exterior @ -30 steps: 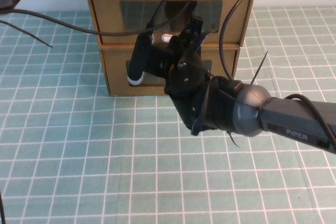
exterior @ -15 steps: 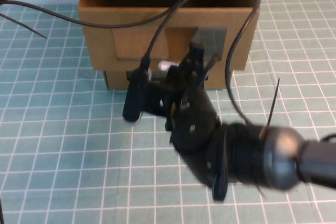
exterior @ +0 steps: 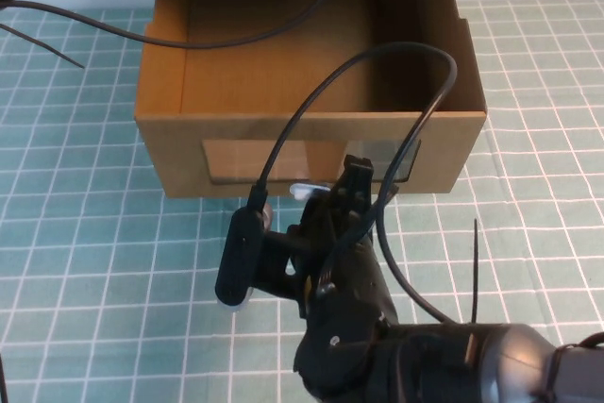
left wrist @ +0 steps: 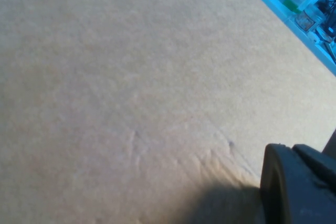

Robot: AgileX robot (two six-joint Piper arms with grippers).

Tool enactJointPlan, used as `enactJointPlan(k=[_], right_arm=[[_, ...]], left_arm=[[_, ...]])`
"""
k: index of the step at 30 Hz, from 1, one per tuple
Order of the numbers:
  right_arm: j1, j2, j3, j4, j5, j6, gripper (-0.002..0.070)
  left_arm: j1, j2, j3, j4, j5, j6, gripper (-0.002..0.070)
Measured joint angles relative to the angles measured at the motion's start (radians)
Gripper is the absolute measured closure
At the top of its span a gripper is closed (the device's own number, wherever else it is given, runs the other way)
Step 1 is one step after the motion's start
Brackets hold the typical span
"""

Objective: Open the shoe box
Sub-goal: 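Pull the top drawer of the cardboard box fully open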

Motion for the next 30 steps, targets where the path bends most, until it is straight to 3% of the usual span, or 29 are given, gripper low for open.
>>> enactJointPlan(k=[5, 14, 19, 22, 27, 30], right_arm=[[-0.005, -0.026, 0.003, 0.053, -0.038, -0.007, 0.064], [-0.005, -0.23, 0.005, 0.277, -0.239, -0.02, 0.0443], [-0.005, -0.368, 0.005, 0.398, -0.336, -0.098, 0.0414], [-0.005, -0.47, 0.005, 0.445, -0.351, -0.123, 0.044], [-0.005, -0.668, 0.005, 0.461, -0.313, -0.148, 0.0624], [-0.005, -0.79, 0.005, 0.461, -0.181, -0.256, 0.067]], left_arm=[[0.0, 0.0, 0.0, -0.002, 0.003, 0.011, 0.068], [0.001, -0.037, 0.014, 0.003, 0.012, 0.044, 0.068], [0.009, -0.112, 0.031, 0.061, 0.038, 0.044, 0.068], [0.028, -0.189, 0.031, 0.067, 0.042, 0.044, 0.068], [0.101, -0.366, 0.031, 0.091, 0.086, 0.044, 0.068], [0.153, -0.477, 0.031, 0.165, 0.166, 0.044, 0.068]])
